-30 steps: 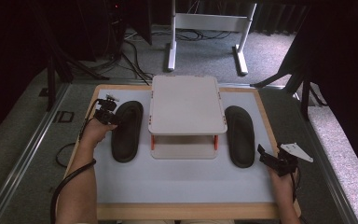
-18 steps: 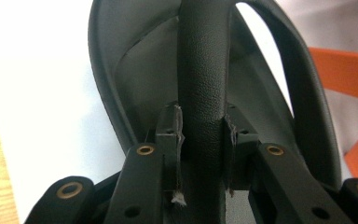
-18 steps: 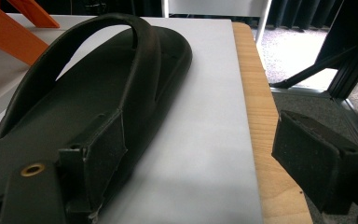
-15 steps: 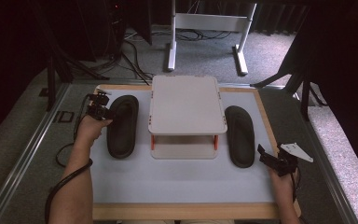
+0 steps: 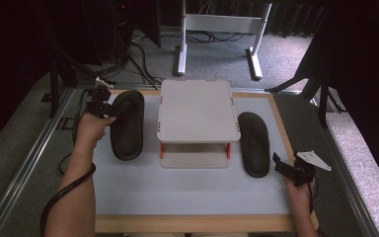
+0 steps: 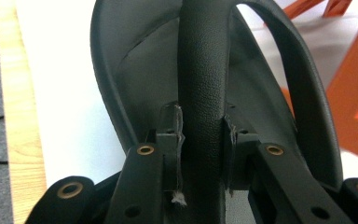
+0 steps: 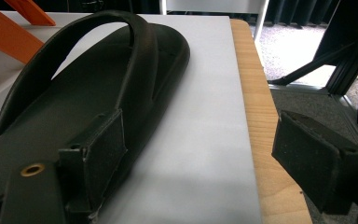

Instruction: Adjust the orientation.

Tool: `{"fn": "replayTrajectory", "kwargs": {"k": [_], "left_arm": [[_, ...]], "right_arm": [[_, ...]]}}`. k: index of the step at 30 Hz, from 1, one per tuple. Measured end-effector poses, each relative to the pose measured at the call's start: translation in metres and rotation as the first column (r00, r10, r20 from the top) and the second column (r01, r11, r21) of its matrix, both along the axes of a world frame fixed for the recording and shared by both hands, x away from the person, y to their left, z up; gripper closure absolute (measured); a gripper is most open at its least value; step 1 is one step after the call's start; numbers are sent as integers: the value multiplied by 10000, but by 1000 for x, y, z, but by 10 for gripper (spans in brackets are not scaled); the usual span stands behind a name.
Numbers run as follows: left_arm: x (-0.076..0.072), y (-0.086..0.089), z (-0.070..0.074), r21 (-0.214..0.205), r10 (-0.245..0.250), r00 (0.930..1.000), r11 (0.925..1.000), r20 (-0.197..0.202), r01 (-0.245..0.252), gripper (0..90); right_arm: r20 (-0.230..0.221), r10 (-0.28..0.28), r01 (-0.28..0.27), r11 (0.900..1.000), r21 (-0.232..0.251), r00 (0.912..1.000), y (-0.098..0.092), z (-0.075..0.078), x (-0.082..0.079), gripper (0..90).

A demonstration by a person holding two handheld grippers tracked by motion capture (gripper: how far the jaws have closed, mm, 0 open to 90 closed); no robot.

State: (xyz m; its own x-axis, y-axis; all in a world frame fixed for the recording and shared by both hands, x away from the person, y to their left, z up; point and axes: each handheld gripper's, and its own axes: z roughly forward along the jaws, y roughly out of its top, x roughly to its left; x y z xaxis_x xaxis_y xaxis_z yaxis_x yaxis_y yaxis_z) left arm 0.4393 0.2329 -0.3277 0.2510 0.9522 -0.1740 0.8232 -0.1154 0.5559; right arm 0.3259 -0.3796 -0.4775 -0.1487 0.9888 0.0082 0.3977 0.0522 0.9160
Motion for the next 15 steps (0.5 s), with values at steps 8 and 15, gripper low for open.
{"fn": "replayTrajectory", "kwargs": {"k": [8, 15], "left_arm": [[-3, -16, 36, -221, -130, 9992, 9997, 370, 138, 724], [-5, -34, 68, -352, -237, 9971, 9990, 720, 263, 725]], "right_arm": [[28, -11, 10, 10000, 29, 10000, 0, 0, 0, 163], [27, -4, 4, 10000, 20, 10000, 0, 0, 0, 163]]}}
